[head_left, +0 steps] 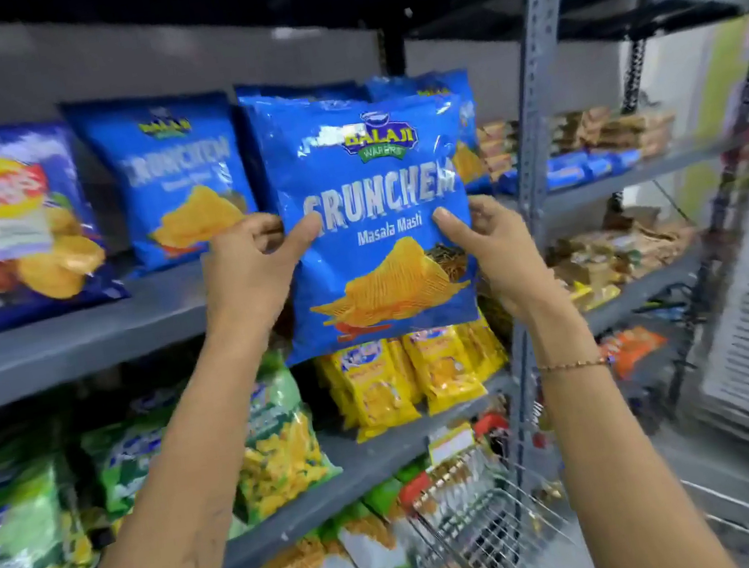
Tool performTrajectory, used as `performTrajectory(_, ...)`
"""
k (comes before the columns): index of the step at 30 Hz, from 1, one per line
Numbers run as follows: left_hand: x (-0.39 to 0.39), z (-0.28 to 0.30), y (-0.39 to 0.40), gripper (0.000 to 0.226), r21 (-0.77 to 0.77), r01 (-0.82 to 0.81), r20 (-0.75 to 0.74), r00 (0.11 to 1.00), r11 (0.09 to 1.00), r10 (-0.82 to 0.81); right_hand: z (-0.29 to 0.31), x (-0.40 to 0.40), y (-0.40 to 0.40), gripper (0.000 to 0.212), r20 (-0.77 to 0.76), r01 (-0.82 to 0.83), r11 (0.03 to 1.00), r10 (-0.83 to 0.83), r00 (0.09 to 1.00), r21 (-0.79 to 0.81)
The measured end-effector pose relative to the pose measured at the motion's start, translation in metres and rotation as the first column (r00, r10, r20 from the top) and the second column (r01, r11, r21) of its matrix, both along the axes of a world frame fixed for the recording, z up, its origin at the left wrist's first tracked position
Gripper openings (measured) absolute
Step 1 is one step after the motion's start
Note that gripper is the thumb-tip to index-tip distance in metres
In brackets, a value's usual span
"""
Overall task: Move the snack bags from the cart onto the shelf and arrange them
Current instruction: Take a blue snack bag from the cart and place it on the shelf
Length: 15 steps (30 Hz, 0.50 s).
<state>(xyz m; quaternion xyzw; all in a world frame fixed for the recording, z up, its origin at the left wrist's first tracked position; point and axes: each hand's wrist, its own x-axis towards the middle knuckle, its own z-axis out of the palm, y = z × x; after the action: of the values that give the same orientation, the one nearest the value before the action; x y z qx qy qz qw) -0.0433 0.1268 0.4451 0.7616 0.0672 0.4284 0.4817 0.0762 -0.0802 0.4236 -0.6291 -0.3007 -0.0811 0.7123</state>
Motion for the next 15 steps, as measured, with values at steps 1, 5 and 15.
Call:
performTrajectory(1, -0.007, 0.011, 0.012, 0.047, -0.006, -0.028, 0.004, 1.0, 1.0, 0.028, 0.01, 0.001, 0.016, 0.041, 0.008, -0.026, 1.0, 0.026, 1.0, 0.004)
performTrajectory(5, -0.023, 0.047, 0.058, 0.038, -0.029, -0.102, 0.018, 0.995, 0.994, 0.102, 0.043, 0.002, 0.081, 0.056, 0.057, -0.113, 0.994, 0.113, 0.992, -0.011)
performTrajectory(15, 0.01, 0.082, 0.13, 0.043, 0.013, -0.247, 0.002, 0.969, 0.969, 0.247, 0.081, 0.051, 0.177, 0.03, 0.033, -0.254, 0.967, 0.254, 0.967, 0.002)
